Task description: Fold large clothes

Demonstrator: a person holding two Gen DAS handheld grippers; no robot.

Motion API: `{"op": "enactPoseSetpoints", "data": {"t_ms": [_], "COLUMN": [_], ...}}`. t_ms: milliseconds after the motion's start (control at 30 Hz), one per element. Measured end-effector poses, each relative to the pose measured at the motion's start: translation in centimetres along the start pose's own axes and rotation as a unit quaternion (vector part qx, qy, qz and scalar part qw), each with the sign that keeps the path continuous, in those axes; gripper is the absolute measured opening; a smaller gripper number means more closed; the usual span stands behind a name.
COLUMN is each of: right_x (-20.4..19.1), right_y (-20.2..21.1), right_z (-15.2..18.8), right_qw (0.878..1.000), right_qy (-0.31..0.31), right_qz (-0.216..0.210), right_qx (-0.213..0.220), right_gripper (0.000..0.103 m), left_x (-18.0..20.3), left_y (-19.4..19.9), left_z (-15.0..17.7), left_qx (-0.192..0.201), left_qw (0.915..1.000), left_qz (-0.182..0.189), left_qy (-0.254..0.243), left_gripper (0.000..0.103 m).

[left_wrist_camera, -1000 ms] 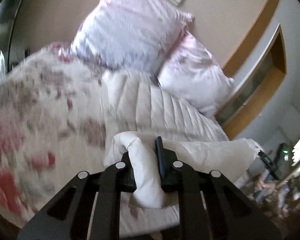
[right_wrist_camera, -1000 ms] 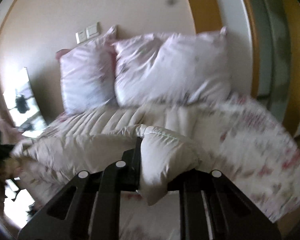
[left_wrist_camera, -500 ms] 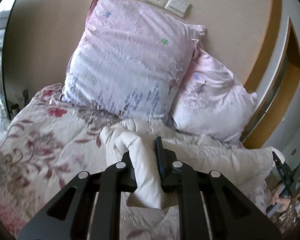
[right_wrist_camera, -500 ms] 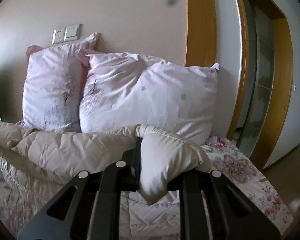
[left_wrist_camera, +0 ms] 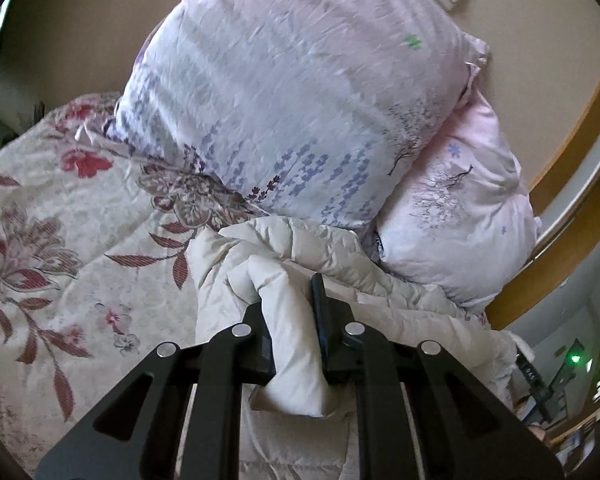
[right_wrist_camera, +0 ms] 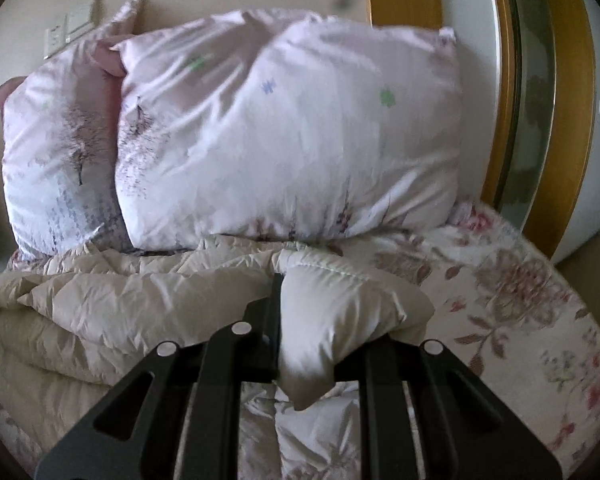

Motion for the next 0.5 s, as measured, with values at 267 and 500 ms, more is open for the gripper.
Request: {"op": "enactPoseSetpoints", "data": {"t_ms": [267, 500], "right_x": [0.6, 2.1], "right_y": [-3.9, -1.0], "right_z": [-0.4, -3.3], "right_qw": [0.997, 0.99], "right_qy": [-0.068, -0.123], "right_qz": [-0.014, -0.046], "right_qx": [-0.044, 0.041], "right_gripper": [0.048, 0.061], "left_x": [0.4, 1.4], "left_y": [-2.4, 0.0], "left_z": [-0.7, -2.5], "left_qx": [-0.011, 0.052], "left_qw": [0.9995, 0.9965], "left_qz": [0.016, 0.05], "left_qy": [0.026, 0.043], "left_gripper": [0.029, 0.076]}}
Point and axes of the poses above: each gripper's, at about its wrist camera, not at the fingertips, and y roughly against the way its jaws point, x to its right, z to its underside, the point moved 8 cm from there along -y, roughly the way its jaws point, and after that the axes turned 3 degrees about -z, right-handed, at the moved point
